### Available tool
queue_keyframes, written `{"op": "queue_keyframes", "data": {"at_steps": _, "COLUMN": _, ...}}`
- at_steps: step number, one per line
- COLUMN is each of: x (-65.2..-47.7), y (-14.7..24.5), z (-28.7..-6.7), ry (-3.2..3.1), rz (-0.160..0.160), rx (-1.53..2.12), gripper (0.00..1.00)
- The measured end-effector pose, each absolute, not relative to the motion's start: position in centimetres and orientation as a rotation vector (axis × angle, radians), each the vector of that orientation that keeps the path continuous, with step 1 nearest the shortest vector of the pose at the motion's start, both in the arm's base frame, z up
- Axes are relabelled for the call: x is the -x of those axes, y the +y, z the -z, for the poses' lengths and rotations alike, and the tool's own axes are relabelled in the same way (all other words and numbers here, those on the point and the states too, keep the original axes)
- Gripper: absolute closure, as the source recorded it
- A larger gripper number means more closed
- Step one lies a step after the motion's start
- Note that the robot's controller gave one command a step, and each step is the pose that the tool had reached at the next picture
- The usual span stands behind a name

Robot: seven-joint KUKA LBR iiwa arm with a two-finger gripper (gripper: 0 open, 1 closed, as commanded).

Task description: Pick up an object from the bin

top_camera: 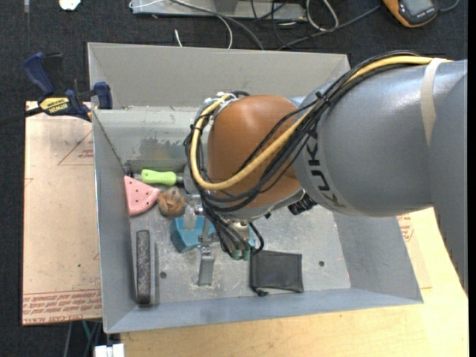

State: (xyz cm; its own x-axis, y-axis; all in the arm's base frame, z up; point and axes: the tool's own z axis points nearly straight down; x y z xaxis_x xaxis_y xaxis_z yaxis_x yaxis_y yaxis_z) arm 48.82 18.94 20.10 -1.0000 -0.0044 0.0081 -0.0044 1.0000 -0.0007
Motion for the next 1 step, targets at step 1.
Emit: {"op": "queue_keyframes", "data": {"at_steps": 1, "x": -49.02, "y": 18.83, "z": -20.53, "ry": -3.141, "rz": 0.002, "rx": 0.0, "gripper": 0.0}}
